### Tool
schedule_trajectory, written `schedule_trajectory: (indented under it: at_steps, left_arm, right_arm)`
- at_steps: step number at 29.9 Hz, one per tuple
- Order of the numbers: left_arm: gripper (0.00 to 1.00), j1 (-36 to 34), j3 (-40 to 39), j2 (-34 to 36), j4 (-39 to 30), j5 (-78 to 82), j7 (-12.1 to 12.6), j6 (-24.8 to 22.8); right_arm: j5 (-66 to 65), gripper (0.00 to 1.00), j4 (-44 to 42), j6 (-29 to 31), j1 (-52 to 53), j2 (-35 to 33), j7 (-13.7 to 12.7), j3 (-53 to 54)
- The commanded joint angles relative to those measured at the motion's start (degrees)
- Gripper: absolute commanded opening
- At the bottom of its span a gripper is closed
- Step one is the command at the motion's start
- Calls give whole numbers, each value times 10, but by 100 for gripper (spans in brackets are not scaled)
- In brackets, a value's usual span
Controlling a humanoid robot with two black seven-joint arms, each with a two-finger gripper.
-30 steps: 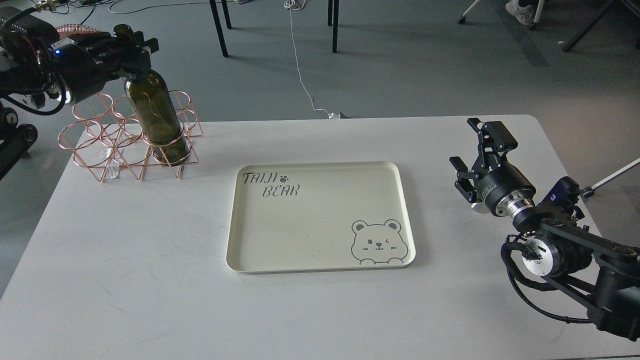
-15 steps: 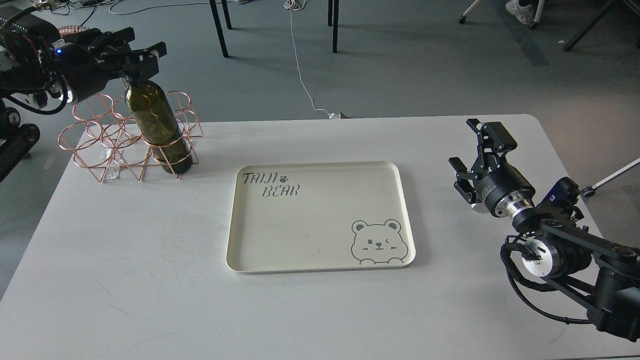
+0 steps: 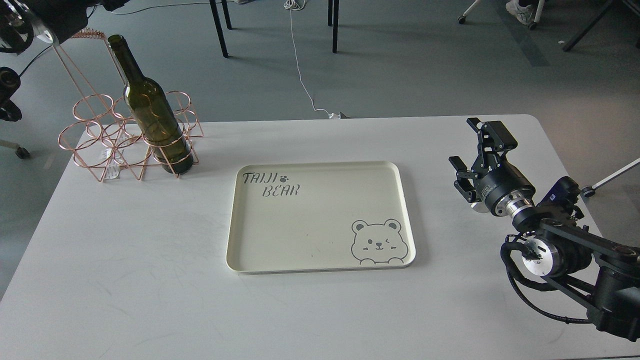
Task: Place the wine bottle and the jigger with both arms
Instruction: 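Open the left gripper and lift it away from the bottle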
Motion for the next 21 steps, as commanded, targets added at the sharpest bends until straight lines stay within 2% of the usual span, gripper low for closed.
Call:
schedule_trajectory:
  at_steps: [1,4,8,21]
  left_arm:
    - [98,0,1,14,-109,-208,0,-2]
    - [98,22,7,12,-182,-323,0,1]
    - [98,115,-3,-22,-232,-354,0,3]
    - [98,438,-179,-192,-229,-357,0,-4]
  right_arm:
    - [0,99,1,1,0,1,0,10]
    - [0,99,1,1,1,14,0,12]
    - [1,99,-2,-2,1,26,0,19]
    - [2,99,-21,3,-9,40,0,37]
